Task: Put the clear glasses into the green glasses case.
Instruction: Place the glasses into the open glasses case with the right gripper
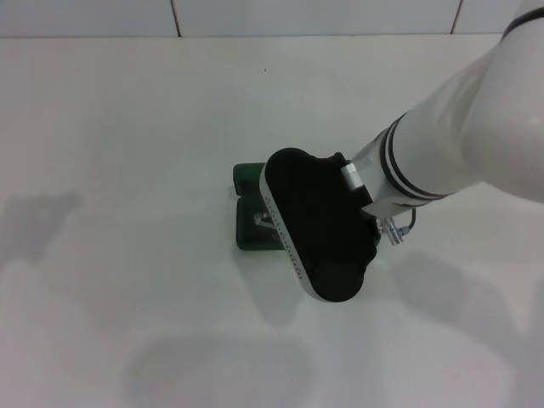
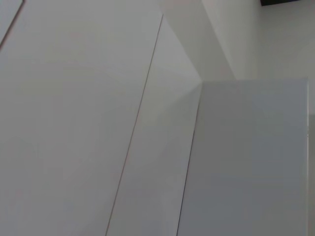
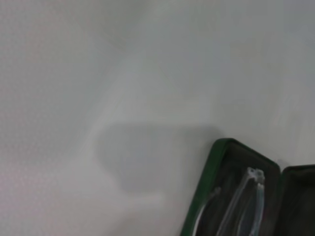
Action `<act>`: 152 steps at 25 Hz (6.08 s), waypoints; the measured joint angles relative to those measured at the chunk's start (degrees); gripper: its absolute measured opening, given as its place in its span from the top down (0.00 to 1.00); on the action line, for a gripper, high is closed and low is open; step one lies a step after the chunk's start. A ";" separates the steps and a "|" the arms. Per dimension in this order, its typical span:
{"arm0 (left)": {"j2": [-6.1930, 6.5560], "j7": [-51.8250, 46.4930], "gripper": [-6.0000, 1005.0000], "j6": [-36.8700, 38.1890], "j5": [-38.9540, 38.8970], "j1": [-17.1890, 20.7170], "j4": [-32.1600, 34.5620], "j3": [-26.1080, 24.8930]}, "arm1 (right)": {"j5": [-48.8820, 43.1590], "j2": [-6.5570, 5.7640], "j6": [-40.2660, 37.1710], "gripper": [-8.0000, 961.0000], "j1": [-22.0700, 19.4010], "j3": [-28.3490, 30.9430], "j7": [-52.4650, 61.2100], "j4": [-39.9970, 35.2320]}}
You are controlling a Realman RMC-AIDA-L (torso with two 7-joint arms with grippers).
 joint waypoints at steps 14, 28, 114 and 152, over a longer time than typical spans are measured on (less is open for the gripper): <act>-0.01 0.00 0.95 -0.01 0.07 -0.02 -0.24 0.15 | 2.04 0.00 0.79 0.68 -0.33 1.30 0.62 0.74; 0.00 0.00 0.95 -0.01 0.31 0.02 -0.27 0.11 | 6.10 0.00 -4.04 0.68 0.89 6.60 0.59 1.54; -0.06 1.43 0.95 -0.01 1.50 0.30 -0.25 -0.22 | 37.70 -0.31 -7.24 0.72 -11.40 34.10 -13.65 -3.31; -0.43 2.73 0.95 -2.49 1.34 -0.69 -1.79 -0.31 | 16.63 -0.49 -31.08 0.59 -0.68 30.49 -25.52 -0.51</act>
